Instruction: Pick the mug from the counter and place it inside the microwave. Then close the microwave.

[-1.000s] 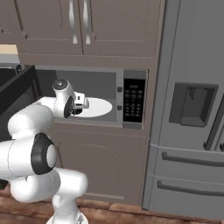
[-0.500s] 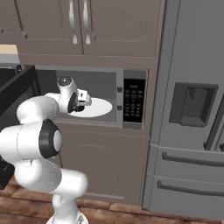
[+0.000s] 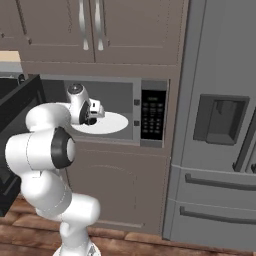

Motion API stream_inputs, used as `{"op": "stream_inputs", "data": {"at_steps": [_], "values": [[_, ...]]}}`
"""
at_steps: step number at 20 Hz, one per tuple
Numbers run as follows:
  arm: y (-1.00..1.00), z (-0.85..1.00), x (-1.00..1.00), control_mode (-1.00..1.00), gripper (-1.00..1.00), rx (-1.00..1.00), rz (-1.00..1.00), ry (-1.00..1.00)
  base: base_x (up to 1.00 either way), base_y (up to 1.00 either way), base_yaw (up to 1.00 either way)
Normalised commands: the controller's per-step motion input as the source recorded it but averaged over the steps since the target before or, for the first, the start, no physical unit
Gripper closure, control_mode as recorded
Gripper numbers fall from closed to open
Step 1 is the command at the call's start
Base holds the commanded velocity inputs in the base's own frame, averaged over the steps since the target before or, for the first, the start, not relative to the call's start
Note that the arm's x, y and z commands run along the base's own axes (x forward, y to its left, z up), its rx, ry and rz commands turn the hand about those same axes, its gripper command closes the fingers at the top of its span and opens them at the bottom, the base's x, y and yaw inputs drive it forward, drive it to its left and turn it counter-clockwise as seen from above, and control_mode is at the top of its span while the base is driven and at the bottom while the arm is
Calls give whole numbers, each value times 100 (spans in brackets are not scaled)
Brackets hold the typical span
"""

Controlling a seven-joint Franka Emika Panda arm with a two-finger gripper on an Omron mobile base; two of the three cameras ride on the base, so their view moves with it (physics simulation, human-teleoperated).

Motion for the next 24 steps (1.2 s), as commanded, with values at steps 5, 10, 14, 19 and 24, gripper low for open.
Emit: {"op": "stream_inputs", "data": {"at_steps": [5,10,14,19,24], "values": [[4,-6,22,-100,100,0,0,0,0,0,0],[3,-15,14,-100,100,0,0,0,0,0,0],[3,-18,5,-100,100,0,0,0,0,0,0],[2,-16,2,-100,100,0,0,0,0,0,0],[0,-19,5,-100,100,0,0,0,0,0,0]]}}
